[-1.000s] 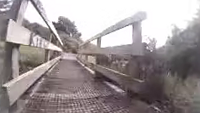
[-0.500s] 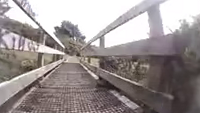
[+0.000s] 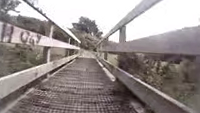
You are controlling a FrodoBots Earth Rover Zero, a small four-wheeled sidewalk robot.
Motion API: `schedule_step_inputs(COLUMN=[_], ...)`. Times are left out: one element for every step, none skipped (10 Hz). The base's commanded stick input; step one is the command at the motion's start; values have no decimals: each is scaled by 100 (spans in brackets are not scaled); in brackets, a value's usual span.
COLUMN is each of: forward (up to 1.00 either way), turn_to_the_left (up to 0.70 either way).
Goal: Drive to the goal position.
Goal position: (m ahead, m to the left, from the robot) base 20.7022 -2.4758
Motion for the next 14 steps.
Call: schedule_step_inputs(forward=[100, 100, 100, 100, 100, 100, 100, 100, 100, 100, 100, 100, 100, 100], turn_to_the_left=[0, 0, 0, 0, 0, 1, 0, 0, -40, -40, -40, -40, -40, -24])
